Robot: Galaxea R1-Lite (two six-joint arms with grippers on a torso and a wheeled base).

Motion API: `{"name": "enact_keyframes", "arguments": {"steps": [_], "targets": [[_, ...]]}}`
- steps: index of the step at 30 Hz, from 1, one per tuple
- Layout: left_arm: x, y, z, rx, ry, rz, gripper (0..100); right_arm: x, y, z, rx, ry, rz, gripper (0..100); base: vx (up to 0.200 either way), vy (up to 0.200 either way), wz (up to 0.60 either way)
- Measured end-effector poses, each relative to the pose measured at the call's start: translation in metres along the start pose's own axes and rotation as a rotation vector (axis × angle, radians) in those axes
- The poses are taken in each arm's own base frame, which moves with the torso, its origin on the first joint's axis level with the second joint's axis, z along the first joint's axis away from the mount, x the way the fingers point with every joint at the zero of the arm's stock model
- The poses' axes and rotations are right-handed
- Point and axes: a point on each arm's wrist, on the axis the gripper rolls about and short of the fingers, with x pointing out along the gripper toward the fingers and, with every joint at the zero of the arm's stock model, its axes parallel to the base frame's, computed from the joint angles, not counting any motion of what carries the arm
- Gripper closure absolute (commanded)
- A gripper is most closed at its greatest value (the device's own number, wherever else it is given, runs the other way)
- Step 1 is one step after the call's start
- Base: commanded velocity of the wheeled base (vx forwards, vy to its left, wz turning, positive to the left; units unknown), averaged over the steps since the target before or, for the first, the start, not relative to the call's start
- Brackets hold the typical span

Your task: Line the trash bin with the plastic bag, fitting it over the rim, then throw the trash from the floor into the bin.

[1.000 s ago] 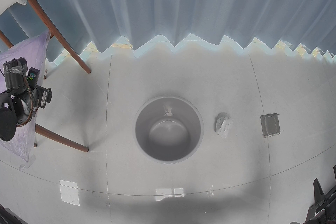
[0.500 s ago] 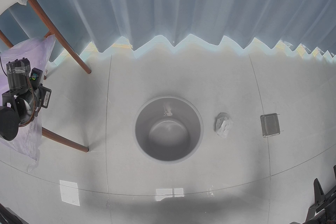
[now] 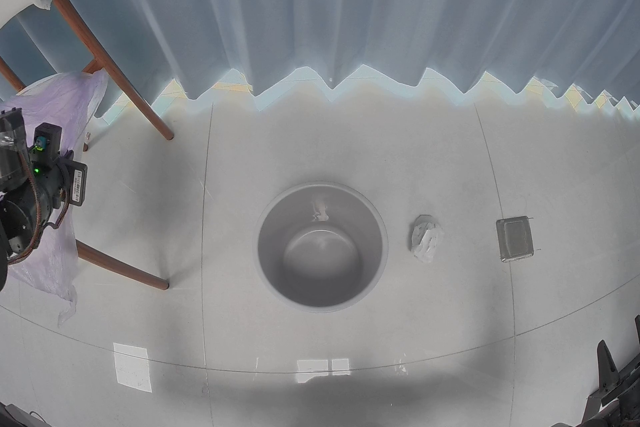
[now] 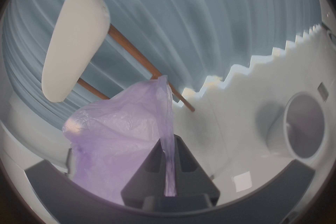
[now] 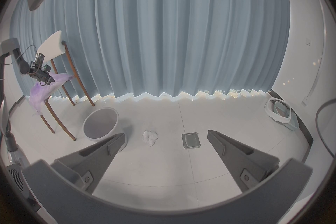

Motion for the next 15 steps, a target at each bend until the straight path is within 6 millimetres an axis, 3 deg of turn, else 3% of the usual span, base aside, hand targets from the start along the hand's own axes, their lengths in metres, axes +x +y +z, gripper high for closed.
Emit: {"name": "enact_keyframes", "arguments": {"steps": [8,15], "targets": [[-0.022,0.009,0.001,-0.156,-0.086,-0.112,100,0.000,0.000,0.000,0.000,0.000,0.000,0,0.000,0.000,0.00],[-0.023,0.024,-0.008,-0.168,-0.066,-0.051,100,0.000,0.000,0.000,0.000,0.000,0.000,0,0.000,0.000,0.00]]}}
